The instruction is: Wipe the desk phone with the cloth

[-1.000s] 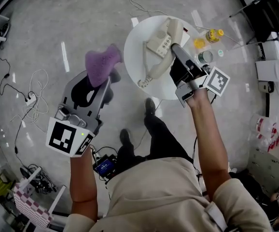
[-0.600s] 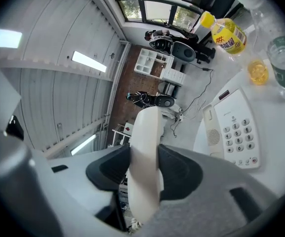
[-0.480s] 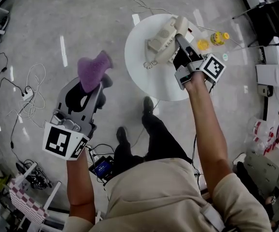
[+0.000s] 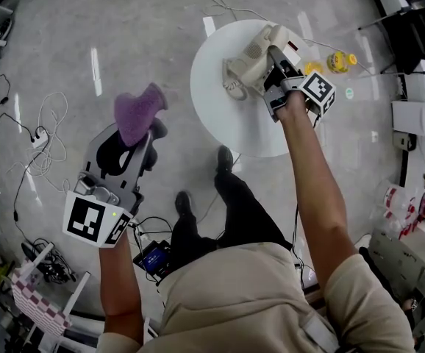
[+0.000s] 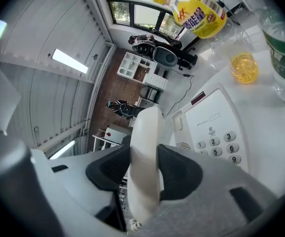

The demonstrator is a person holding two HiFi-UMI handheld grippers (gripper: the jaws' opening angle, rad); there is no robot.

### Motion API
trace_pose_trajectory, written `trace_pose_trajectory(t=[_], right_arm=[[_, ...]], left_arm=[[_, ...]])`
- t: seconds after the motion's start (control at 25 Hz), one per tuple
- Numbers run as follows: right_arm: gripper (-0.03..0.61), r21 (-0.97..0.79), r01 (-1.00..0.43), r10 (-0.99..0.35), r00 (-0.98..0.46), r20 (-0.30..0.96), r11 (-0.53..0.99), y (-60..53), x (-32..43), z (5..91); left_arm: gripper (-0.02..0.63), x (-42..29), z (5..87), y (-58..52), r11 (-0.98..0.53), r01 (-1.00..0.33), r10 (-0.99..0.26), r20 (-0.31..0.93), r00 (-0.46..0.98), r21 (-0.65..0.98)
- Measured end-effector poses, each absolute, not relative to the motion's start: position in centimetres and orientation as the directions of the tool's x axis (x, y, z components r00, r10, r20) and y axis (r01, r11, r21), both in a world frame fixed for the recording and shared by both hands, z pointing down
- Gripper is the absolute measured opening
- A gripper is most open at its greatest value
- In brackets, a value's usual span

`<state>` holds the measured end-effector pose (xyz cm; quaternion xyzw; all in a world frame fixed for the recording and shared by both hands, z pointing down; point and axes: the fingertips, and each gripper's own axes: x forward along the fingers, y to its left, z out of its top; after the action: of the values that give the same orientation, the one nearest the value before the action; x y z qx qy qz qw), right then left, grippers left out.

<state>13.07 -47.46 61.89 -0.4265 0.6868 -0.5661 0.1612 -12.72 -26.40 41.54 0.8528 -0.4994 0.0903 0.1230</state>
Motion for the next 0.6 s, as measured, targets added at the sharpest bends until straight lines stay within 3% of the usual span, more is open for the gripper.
trace_pose_trajectory(t=[0.6], right_arm=[[0.172, -0.852, -0.509, -0.749, -0.516, 0.414, -0.12, -51.1, 12.9, 69.0]], left_arm=[[0.095, -13.7, 43.6, -27.8, -0.45, -0.883, -0.829, 0.307, 0.468, 0.132]])
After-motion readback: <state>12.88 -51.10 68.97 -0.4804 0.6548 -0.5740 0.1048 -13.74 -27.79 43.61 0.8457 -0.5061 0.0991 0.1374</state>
